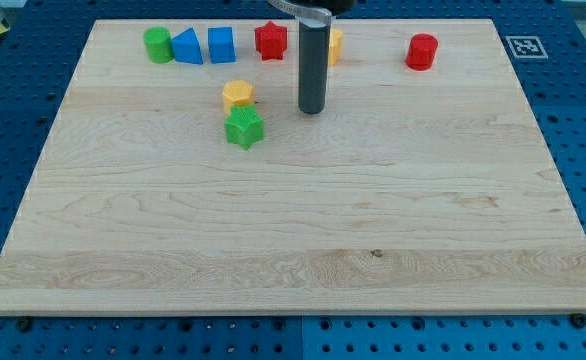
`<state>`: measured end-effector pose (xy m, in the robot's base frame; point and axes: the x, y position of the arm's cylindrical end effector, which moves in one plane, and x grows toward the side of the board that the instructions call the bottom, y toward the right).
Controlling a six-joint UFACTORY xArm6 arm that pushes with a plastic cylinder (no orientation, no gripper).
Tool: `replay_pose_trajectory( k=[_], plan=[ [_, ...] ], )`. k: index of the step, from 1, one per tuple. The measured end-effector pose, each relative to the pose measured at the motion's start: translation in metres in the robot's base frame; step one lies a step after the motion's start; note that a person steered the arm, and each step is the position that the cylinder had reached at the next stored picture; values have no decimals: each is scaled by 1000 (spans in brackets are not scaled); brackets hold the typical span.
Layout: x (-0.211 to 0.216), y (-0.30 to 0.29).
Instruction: Slide the yellow heart closer to yellow hexagon
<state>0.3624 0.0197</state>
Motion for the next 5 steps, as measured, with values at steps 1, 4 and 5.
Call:
replay_pose_trajectory(
  k=[1,4,5],
  plan=[
    [-28,0],
    [-53,60],
    [-75,60]
  ],
)
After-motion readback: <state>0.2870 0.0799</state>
